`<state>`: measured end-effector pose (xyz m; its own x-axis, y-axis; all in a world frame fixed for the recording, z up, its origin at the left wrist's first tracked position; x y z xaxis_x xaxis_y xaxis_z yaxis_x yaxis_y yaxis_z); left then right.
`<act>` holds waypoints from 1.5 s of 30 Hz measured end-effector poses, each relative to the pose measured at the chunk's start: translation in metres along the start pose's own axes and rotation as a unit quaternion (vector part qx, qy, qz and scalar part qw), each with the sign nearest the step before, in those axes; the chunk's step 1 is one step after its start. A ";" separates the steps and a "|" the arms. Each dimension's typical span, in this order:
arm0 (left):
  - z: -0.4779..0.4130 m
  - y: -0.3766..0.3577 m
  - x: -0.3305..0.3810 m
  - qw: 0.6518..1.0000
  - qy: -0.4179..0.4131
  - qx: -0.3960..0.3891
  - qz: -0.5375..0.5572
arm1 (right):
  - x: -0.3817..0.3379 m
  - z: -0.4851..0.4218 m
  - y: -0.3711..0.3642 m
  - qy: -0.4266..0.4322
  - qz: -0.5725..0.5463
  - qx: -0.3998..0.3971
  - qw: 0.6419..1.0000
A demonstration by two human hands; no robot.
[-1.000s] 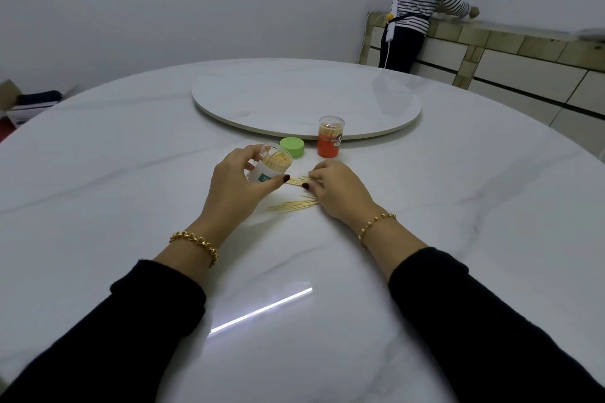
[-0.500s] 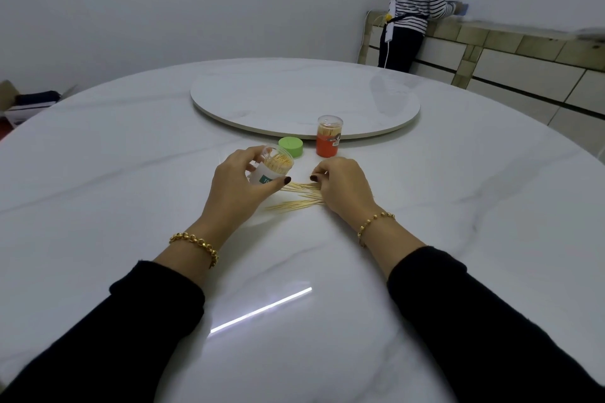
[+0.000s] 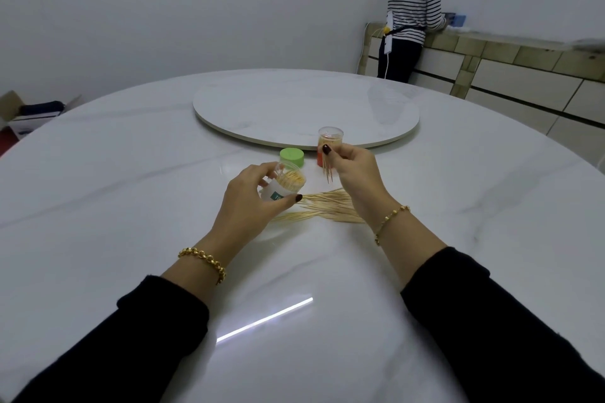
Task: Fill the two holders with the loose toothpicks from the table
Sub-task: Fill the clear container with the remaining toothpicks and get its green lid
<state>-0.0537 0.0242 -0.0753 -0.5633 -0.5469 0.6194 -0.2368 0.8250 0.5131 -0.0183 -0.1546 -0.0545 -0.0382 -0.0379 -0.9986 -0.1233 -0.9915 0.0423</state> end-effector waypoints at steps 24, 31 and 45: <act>0.001 0.001 0.008 0.997 0.028 0.016 0.063 | 0.001 0.027 -0.036 0.159 0.022 -0.044 0.986; 0.000 0.003 0.007 0.997 0.026 0.022 0.062 | 0.010 0.040 -0.051 0.279 0.270 -0.063 0.919; -0.003 0.021 -0.027 0.993 0.088 0.055 0.054 | 0.033 0.017 -0.037 0.160 0.450 -0.040 0.878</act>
<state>-0.0416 0.0553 -0.0796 -0.4457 -0.4624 0.7665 -0.2723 0.8857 0.3761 -0.0316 -0.1172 -0.0889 0.1989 -0.8299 -0.5212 -0.1151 -0.5479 0.8286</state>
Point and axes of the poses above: each hand's wrist, its own z-axis away from the middle knuckle, its own y-axis out of the back of the hand, x = y × z, the point moved 4 cm from there along -z, towards the middle knuckle, and after that the axes turned 11 degrees about -y, right-handed, at the moved point
